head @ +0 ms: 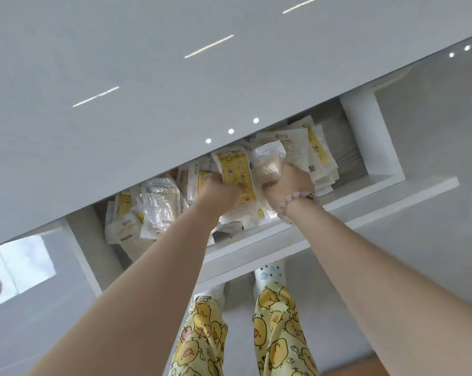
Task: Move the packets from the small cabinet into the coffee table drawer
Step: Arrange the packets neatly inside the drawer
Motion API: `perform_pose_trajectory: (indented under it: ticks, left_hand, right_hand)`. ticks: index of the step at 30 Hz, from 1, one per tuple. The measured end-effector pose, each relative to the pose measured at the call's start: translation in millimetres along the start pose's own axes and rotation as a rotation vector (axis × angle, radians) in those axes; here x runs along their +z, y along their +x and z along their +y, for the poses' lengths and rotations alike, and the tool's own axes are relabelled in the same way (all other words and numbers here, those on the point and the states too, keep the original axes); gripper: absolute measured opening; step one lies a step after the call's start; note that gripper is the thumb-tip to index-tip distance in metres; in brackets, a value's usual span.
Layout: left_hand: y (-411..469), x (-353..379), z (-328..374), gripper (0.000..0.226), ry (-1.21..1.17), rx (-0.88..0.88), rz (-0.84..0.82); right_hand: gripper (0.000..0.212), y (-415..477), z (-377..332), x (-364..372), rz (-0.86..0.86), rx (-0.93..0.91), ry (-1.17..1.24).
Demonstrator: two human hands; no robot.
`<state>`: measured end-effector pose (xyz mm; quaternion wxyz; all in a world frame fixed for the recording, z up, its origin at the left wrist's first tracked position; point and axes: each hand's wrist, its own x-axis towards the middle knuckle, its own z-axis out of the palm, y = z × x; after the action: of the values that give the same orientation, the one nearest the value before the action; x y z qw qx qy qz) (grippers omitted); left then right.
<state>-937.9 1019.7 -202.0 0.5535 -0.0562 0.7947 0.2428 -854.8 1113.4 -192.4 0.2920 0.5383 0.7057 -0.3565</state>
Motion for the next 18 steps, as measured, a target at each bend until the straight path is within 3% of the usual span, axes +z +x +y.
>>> perform_pose_trajectory:
  ticks: [6,9,18]
  left_hand:
    - [5,7,6,0.013,0.197,0.067,0.032]
    - [7,3,7,0.054,0.268,0.058,0.131]
    - [9,3,11,0.077,0.544,-0.006,0.351]
  right_hand:
    - [0.022,11,11,-7,0.077,-0.009,-0.239]
    - [0.031,17,13,-6,0.149,0.028,-0.256]
    - [0.066,22,9,-6,0.260,0.036,-0.242]
